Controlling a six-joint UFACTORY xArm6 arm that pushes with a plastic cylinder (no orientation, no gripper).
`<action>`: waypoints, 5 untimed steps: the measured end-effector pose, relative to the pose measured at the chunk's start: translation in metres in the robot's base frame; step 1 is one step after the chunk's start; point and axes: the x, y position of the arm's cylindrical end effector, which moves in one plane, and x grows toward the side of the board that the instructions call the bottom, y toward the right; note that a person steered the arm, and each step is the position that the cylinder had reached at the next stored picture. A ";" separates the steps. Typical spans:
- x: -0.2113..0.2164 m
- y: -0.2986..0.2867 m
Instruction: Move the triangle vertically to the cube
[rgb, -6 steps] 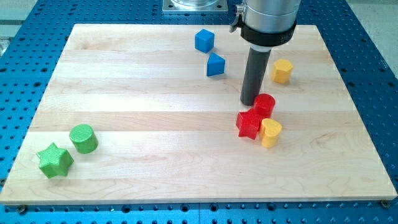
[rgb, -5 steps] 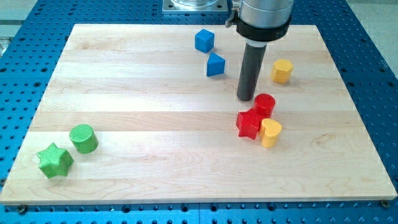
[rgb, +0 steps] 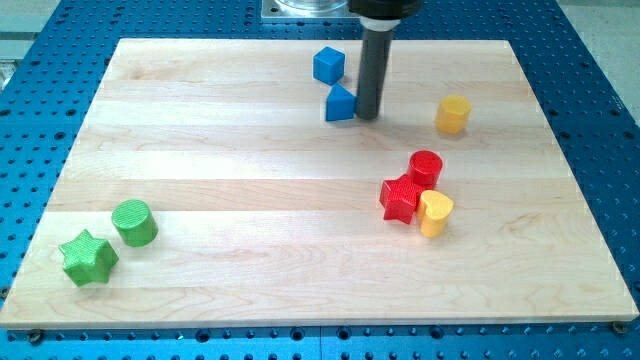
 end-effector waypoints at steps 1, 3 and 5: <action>0.000 0.000; 0.000 0.002; 0.046 -0.036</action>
